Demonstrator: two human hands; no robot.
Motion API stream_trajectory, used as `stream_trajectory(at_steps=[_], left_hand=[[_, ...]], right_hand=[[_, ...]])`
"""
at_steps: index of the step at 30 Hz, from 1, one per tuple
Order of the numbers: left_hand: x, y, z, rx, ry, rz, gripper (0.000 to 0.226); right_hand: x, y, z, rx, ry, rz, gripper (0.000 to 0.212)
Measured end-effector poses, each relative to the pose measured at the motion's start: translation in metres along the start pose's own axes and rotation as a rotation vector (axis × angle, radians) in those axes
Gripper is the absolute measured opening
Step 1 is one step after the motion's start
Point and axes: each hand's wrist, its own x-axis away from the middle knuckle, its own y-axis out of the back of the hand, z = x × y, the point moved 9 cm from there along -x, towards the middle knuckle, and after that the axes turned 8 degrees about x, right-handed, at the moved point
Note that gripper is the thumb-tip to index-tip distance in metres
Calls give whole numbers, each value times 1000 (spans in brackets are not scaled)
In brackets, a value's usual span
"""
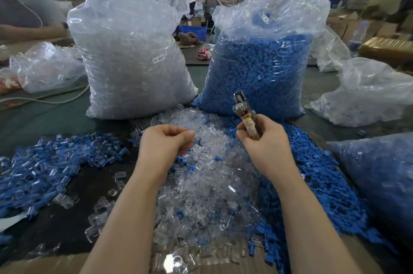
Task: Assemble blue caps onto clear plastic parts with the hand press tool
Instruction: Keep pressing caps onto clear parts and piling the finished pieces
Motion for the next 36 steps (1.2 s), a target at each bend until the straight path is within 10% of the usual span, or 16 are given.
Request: stream_trajectory(at_steps=[13, 36], left_hand=[[22, -48, -13, 249, -24, 63, 7], [33, -50, -35, -86, -331, -34, 15]], right_hand=[[3, -5, 24, -184, 110, -38, 18], [4, -11, 26, -276, 65, 63, 22]])
